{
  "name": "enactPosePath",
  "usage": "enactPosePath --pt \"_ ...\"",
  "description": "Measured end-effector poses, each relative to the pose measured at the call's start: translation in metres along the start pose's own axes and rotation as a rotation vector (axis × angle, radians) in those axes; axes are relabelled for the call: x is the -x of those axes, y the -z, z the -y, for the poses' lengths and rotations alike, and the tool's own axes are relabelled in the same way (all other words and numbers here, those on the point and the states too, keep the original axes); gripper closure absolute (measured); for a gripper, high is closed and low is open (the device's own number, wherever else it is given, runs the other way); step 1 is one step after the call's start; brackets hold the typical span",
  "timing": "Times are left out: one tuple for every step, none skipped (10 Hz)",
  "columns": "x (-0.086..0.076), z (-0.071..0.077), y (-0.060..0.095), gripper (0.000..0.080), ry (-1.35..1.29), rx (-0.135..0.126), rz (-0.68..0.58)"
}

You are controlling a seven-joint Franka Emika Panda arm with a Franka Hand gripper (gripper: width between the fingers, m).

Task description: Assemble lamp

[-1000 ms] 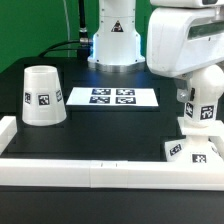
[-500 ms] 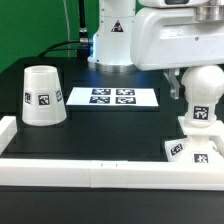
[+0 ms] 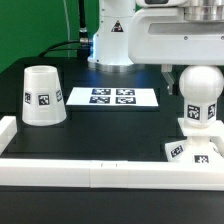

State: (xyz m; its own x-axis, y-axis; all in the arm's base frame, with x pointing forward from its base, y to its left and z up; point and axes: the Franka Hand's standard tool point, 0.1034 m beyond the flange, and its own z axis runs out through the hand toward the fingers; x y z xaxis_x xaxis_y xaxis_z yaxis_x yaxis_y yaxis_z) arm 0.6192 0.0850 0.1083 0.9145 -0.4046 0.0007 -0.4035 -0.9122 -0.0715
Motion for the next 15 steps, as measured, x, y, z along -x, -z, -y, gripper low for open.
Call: enactPosePath --pt "0.0013 0.0000 0.0003 0.0225 -0.074 -0.001 0.019" --pt "0.0021 0.0009 -0.0003 0.0225 -0.126 -0.001 0.041" --pt "0.0014 0.0016 -0.0006 0.0225 -0.161 0.000 0.041" --pt "0.0015 0.0019 -0.0006 0.0176 -0.160 -0.001 0.040" --pt "0.0018 0.0021 -0.0009 0.0123 -0.149 0.000 0.041" --pt "0.0019 0.0021 -0.0008 0.0123 -0.111 -0.001 0.041" --pt "0.0017 0.0021 0.0006 0.0105 -0.042 0.000 0.039" --pt "0.0014 0.0037 0.0038 0.0101 0.047 -0.003 0.034" --pt "0.0012 0.0051 0.0061 0.0101 0.184 -0.005 0.030" --pt "0.0006 0.0056 0.0080 0.0100 0.351 -0.008 0.027" --pt "0.0006 0.0058 0.0080 0.0100 0.444 -0.009 0.026" --pt "-0.0008 0.0040 0.0084 0.0100 0.567 -0.011 0.025" --pt "-0.0011 0.0030 0.0078 0.0100 0.635 -0.011 0.026" --pt "-0.0011 0.0026 0.0072 0.0100 0.717 -0.012 0.026" --pt "-0.0013 0.0021 0.0070 0.0100 0.780 -0.013 0.026"
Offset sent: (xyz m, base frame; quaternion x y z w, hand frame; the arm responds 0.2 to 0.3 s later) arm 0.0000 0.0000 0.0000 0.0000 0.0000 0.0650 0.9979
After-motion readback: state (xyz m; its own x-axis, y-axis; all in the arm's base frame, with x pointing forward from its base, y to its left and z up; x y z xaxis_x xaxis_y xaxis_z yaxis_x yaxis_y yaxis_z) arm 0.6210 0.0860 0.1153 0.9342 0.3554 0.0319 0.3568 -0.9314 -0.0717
